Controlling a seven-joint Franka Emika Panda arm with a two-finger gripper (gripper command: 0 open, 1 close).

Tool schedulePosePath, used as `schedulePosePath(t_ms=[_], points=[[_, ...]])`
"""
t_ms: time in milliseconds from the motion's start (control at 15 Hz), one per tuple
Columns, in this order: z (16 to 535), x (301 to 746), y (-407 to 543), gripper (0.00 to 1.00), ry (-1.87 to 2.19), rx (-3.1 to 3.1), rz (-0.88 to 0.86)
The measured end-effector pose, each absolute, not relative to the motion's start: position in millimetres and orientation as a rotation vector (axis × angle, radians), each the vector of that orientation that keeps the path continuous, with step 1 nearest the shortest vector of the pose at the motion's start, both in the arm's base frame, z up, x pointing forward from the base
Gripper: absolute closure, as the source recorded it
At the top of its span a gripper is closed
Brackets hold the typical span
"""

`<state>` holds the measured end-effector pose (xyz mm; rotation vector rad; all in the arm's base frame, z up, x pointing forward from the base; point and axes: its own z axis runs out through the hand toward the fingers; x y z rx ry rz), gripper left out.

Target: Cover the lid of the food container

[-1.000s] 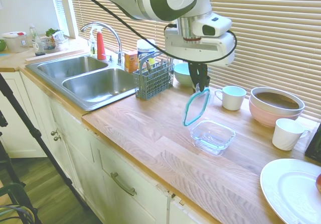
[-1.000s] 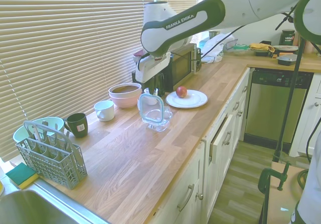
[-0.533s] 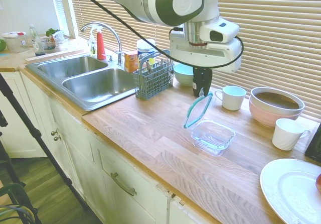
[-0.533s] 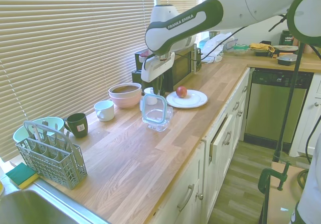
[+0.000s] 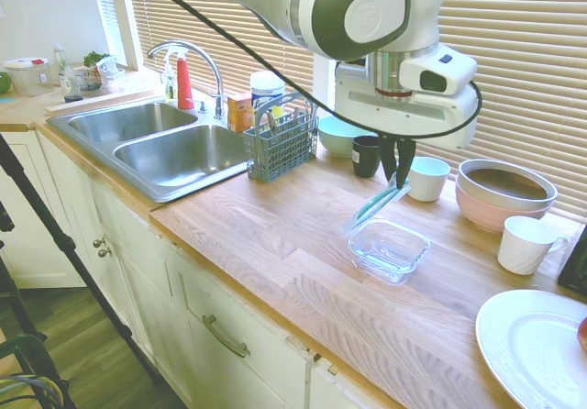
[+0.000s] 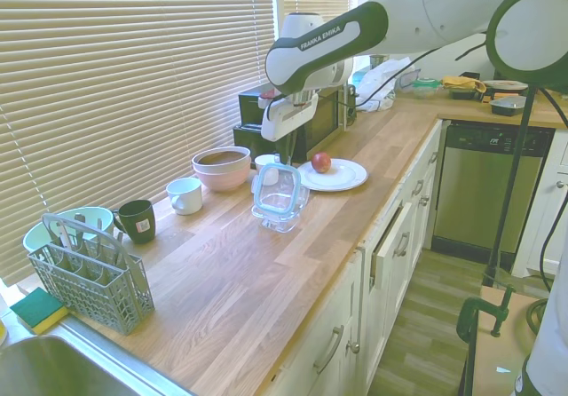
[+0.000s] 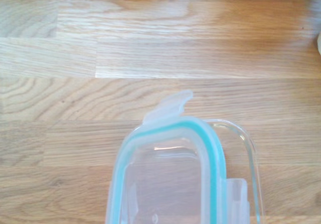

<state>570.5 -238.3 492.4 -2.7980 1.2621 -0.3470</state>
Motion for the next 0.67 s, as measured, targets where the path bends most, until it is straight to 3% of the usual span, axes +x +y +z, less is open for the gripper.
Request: schedulePosePath(t_ms=[667], points=[[467.9,571.2,-269.1,1.00,1.271,-2.718,-0.341]])
